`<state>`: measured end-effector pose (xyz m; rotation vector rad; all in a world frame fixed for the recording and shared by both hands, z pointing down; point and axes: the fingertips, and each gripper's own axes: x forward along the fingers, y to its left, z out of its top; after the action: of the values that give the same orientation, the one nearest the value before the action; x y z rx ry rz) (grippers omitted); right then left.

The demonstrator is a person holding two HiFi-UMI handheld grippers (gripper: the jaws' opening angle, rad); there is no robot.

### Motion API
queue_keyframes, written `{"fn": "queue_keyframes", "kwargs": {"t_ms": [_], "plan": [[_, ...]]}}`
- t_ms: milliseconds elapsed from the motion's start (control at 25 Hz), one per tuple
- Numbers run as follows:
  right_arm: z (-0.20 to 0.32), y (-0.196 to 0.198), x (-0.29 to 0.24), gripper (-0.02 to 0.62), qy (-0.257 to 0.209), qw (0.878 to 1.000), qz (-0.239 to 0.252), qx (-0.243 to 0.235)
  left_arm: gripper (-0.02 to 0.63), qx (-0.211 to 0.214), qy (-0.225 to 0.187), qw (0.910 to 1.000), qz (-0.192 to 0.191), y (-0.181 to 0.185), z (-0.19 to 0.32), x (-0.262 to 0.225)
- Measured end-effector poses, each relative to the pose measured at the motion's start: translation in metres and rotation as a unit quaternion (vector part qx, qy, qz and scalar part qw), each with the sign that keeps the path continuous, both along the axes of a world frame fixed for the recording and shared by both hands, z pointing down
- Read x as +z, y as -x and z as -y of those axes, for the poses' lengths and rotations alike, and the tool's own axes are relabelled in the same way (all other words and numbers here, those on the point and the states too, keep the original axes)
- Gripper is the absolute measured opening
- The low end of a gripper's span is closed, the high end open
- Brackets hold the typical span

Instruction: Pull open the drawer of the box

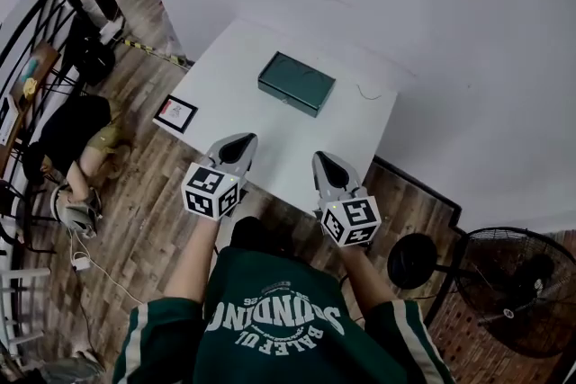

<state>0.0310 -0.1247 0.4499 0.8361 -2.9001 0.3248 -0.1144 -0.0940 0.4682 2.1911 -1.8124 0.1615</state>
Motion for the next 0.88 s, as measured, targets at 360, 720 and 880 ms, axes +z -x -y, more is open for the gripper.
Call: {"fn": "queue_keyframes", "kwargs": {"t_ms": [360, 720, 880], "plan": [[0.019, 0.015, 0.007, 0.002, 0.004, 1.0, -0.007, 0.015, 0.052, 0.014, 0.008, 0.9999, -0.004, 0.017, 0.03, 0.012], [0.068, 0.049, 0.017, 0.002, 0.01, 0.998, -0.025, 0.053, 0.052, 0.057, 0.027, 0.998, -0.008, 0.047, 0.097, 0.036], [0.092, 0.06, 0.025, 0.002, 0.022, 0.996, -0.033, 0.074, 0.052, 0.08, 0.04, 0.9958, -0.016, 0.056, 0.128, 0.048]]}}
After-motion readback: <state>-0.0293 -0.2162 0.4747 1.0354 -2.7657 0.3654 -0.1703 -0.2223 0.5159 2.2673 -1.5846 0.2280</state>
